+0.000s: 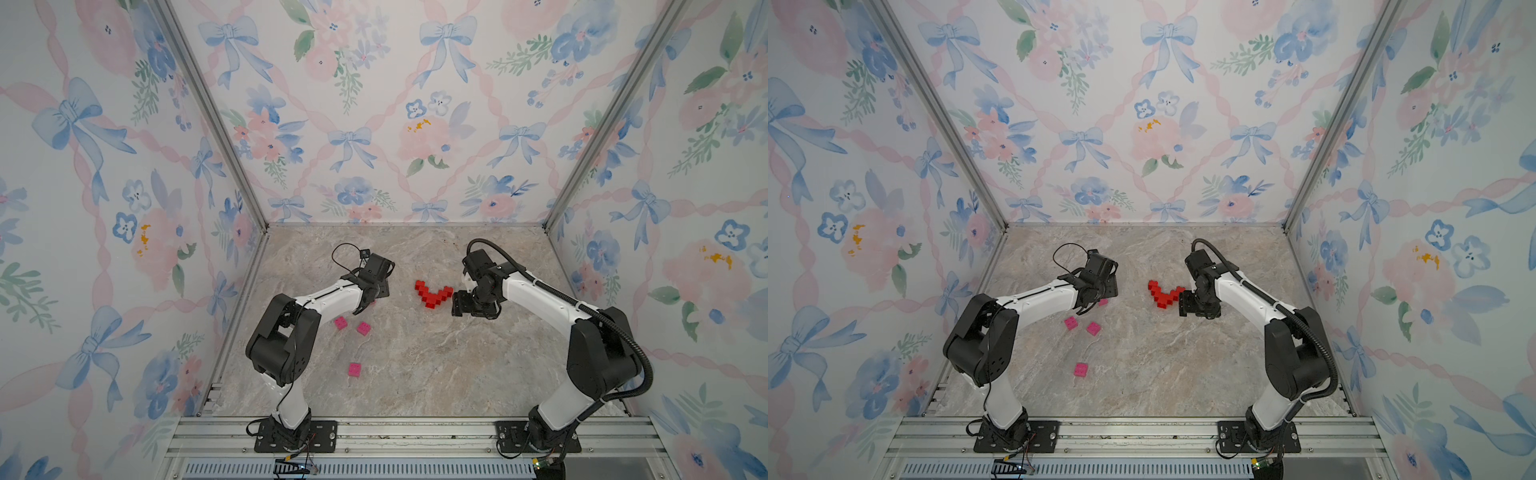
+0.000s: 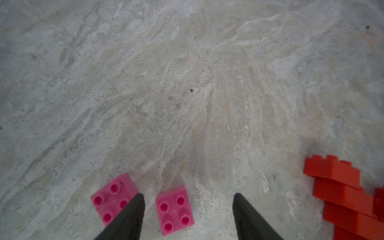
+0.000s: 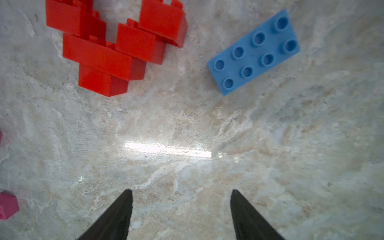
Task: Assemble the letter v with lego
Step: Move the lego brick at the center of the board.
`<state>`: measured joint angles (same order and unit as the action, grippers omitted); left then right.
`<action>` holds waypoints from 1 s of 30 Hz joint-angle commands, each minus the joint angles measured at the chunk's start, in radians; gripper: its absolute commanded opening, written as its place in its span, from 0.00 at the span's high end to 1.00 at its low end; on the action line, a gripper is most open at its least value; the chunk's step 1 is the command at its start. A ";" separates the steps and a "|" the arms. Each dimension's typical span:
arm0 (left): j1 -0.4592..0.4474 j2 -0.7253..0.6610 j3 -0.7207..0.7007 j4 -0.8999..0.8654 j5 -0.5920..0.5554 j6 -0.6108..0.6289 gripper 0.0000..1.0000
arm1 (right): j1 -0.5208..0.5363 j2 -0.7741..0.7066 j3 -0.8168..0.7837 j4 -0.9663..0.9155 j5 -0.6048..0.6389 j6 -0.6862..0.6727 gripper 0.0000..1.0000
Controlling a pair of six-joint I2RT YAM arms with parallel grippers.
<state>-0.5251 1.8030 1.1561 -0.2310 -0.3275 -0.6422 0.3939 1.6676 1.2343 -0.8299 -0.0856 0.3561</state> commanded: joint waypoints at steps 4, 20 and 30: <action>-0.001 0.070 0.032 -0.042 0.008 -0.085 0.32 | -0.056 -0.042 -0.018 -0.004 -0.055 -0.070 0.25; -0.015 0.173 0.062 -0.063 0.029 -0.114 0.54 | -0.201 0.107 0.095 0.054 -0.016 -0.440 0.04; -0.136 0.114 0.054 -0.112 0.085 -0.157 0.73 | -0.197 0.269 0.171 0.117 -0.031 -0.608 0.03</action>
<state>-0.6052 1.9450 1.2053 -0.2752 -0.2985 -0.7689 0.1955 1.8950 1.3632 -0.7235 -0.1200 -0.1822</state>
